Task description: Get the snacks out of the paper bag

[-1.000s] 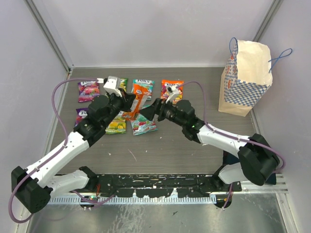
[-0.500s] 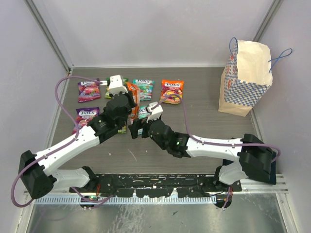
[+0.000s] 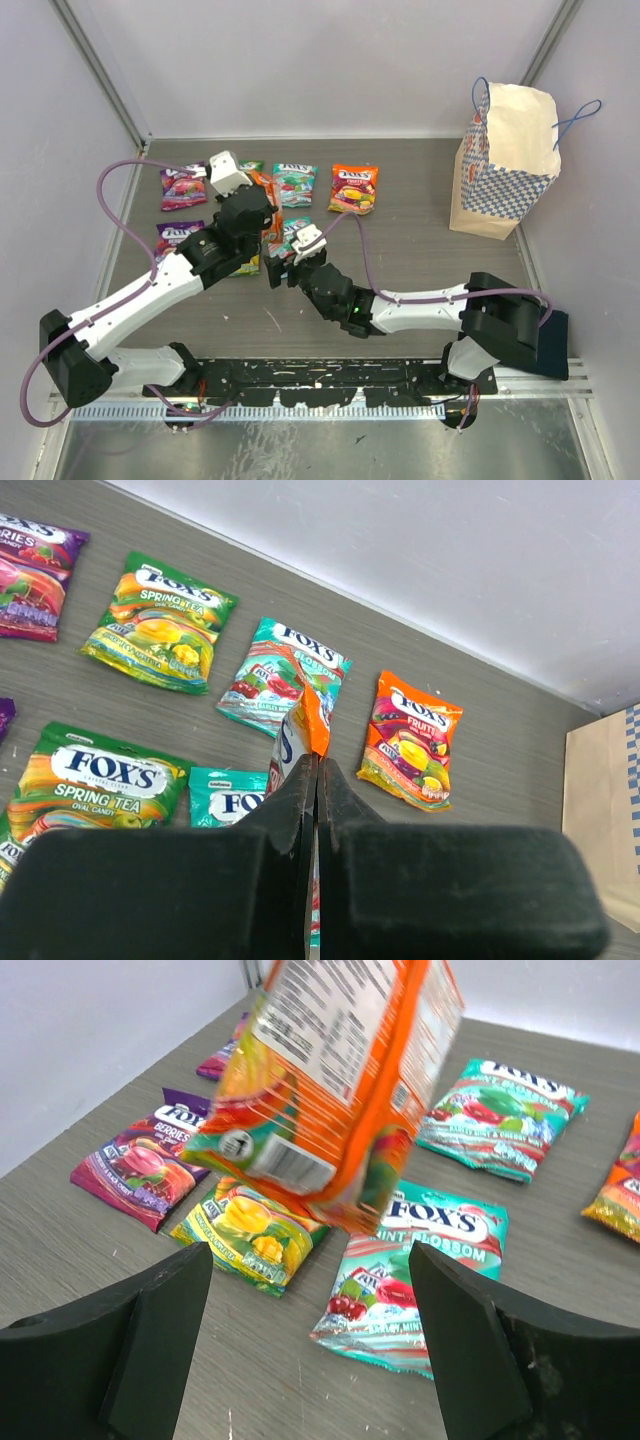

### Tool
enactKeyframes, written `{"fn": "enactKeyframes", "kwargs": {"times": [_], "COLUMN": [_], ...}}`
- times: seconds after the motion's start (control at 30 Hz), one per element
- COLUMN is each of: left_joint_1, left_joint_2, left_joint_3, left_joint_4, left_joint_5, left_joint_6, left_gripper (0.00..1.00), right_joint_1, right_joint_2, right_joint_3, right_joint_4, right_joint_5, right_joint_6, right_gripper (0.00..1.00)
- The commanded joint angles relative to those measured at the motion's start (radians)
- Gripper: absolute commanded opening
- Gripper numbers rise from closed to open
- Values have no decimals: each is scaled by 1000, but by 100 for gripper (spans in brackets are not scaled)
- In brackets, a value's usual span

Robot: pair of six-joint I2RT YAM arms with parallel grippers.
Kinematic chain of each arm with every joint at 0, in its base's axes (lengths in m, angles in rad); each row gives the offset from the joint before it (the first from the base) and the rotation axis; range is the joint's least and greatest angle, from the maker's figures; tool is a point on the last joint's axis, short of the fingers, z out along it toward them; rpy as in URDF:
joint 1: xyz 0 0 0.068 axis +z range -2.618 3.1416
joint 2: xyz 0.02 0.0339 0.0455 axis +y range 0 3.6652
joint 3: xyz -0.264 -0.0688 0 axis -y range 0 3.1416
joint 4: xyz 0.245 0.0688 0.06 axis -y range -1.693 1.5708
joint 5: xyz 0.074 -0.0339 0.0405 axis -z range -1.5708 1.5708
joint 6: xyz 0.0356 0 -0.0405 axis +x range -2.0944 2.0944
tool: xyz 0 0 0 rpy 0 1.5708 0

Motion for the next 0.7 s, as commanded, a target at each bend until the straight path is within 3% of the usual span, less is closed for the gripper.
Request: {"fn": "enactKeyframes", "kwargs": {"times": [0.0, 0.33, 0.67], "left_joint_1": [-4, -4, -5], "left_joint_2": [-12, -17, -39], "left_joint_3": [47, 48, 32], "left_joint_4": [29, 14, 37], "left_joint_5": [-35, -25, 2], "left_joint_6": [-56, -65, -41], "left_gripper": [0, 0, 0], "right_joint_1": [4, 4, -11], "right_joint_2": [20, 77, 49], "right_joint_3": [51, 84, 57], "right_joint_4": [167, 232, 270], "right_joint_5": [-52, -18, -138], "right_joint_6": [-112, -176, -231], "right_gripper": [84, 73, 66]}}
